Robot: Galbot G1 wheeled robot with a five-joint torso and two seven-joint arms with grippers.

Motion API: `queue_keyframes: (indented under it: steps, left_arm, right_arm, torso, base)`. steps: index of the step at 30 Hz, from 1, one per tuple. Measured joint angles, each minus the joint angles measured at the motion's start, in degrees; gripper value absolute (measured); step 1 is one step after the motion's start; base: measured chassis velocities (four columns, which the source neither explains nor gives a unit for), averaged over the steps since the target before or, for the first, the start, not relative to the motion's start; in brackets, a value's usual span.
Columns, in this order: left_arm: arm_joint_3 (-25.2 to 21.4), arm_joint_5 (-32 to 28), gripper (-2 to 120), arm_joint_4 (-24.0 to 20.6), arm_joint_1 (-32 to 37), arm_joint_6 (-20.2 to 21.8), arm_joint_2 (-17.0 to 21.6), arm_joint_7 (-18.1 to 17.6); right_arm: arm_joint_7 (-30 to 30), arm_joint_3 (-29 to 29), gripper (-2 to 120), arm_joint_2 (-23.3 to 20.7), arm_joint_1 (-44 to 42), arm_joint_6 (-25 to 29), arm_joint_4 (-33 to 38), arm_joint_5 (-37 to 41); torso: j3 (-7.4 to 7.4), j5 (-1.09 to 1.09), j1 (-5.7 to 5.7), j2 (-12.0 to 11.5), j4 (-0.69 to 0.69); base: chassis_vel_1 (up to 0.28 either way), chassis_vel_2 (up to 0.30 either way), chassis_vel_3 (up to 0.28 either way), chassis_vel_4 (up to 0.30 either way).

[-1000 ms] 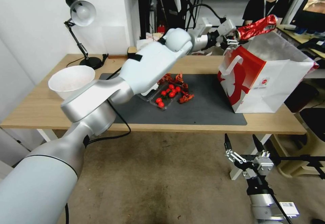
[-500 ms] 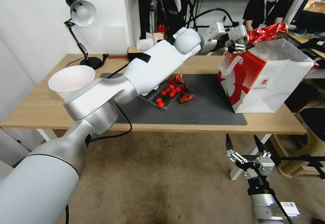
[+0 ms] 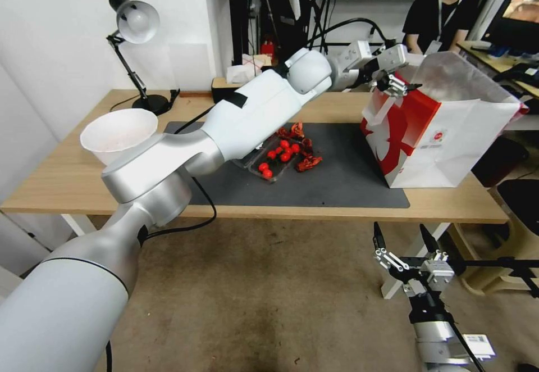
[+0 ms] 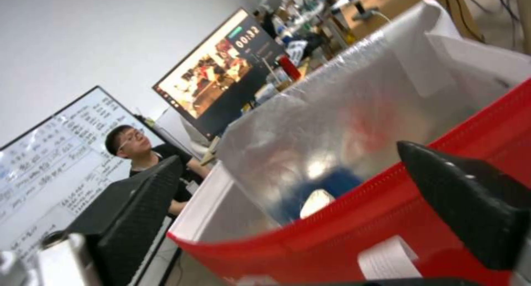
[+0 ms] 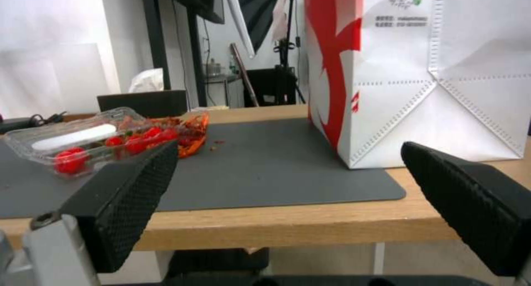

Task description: Pick up the trash from the table and place it into the takeout bag.

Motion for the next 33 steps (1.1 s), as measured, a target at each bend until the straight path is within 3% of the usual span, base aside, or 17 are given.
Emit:
queue_keyframes:
  steps: [7,10,11,13,14,15,16,18,19,22,24,27,28,31,33]
  left_arm:
    - [-1.5,-5.7,100,-5.5,2.1,4.2,3.8,-2.0]
    - [-3.1,-8.1,100,-8.4,4.3,7.5,6.1,-7.5]
    - [-3.1,-8.1,100,-8.4,4.3,7.5,6.1,-7.5]
    - [-4.3,-9.3,100,-11.5,6.5,11.7,7.6,-15.4]
    - [-5.0,-10.0,100,-13.3,7.9,14.1,8.2,-21.4]
    - [-5.0,-10.0,100,-13.3,7.9,14.1,8.2,-21.4]
    - [-5.7,-10.3,100,-14.8,9.2,16.2,8.6,-27.9]
    - [-6.7,-9.8,100,-16.3,11.4,18.9,9.3,-35.6]
    - [-6.7,-9.8,100,-16.3,11.4,18.9,9.3,-35.6]
    - [-7.6,-9.4,100,-18.3,13.6,20.4,10.4,-43.5]
    - [-7.8,-9.5,100,-18.7,14.0,20.6,10.4,-44.7]
    - [-9.1,-10.3,100,-20.8,15.7,22.3,10.8,-50.6]
    - [-9.1,-10.3,100,-20.8,15.7,22.3,10.8,-50.6]
    - [-10.8,-10.3,100,-23.2,17.9,23.2,11.3,-55.1]
    - [-10.9,-10.3,100,-23.4,18.2,23.3,11.4,-55.4]
  right_arm:
    - [0.0,0.0,100,0.0,0.2,-0.1,-0.2,0.0]
    - [0.0,-0.2,100,0.2,0.1,-0.1,-0.5,0.0]
    - [0.0,-0.2,100,0.2,0.1,-0.1,-0.5,0.0]
    - [0.0,-0.2,100,0.3,0.1,-0.1,-0.5,0.0]
    - [0.0,-0.2,100,0.3,0.2,-0.1,-0.6,0.0]
    - [0.0,-0.2,100,0.3,0.2,-0.1,-0.6,0.0]
    - [0.0,-0.3,100,0.2,0.2,-0.2,-0.7,0.0]
    - [0.1,-0.4,100,0.2,0.4,-0.2,-0.9,-0.1]
    - [0.1,-0.4,100,0.2,0.4,-0.2,-0.9,-0.1]
    - [0.1,-0.8,100,0.2,0.5,-0.3,-1.3,-0.1]
    - [0.1,-0.8,100,0.2,0.5,-0.3,-1.3,-0.2]
    - [0.1,-0.8,100,0.2,0.5,-0.3,-1.5,-0.2]
    - [0.1,-0.8,100,0.2,0.5,-0.3,-1.5,-0.2]
    - [0.1,-0.9,100,0.2,0.5,-0.3,-1.5,-0.2]
    - [0.1,-0.9,100,0.2,0.5,-0.3,-1.5,-0.2]
  torso:
    - [0.00,0.00,0.00,0.0,0.01]
    - [0.00,0.00,0.00,0.0,0.00]
    - [0.00,0.00,0.00,0.0,0.00]
    - [0.00,-0.01,0.00,0.0,0.01]
    - [0.00,-0.01,0.00,0.0,0.01]
    - [0.00,-0.01,0.00,0.0,0.01]
    - [0.00,-0.01,0.00,0.0,0.01]
    - [0.00,0.00,0.00,0.0,0.00]
    - [0.00,0.00,0.00,0.0,0.00]
    - [0.00,0.00,0.00,0.0,0.02]
    - [0.00,0.00,0.00,0.0,0.01]
    - [0.00,0.00,0.00,0.0,0.00]
    - [0.00,0.00,0.00,0.0,0.00]
    - [-0.01,0.01,0.00,0.0,-0.02]
    - [0.00,0.01,0.00,0.0,-0.02]
  base:
    - [0.000,0.000,0.000,0.000]
    - [0.000,0.000,0.000,0.000]
    - [0.000,0.000,0.000,0.000]
    - [0.000,0.000,0.000,0.000]
    - [0.000,0.000,0.000,0.000]
    - [0.000,0.000,0.000,0.000]
    - [0.000,0.000,0.000,0.000]
    - [0.000,0.000,0.000,0.000]
    - [0.000,0.000,0.000,0.000]
    - [0.000,0.000,0.000,0.000]
    - [0.000,0.000,0.000,0.000]
    - [0.000,0.000,0.000,0.000]
    - [0.000,0.000,0.000,0.000]
    - [0.000,0.000,0.000,0.000]
    - [0.000,0.000,0.000,0.000]
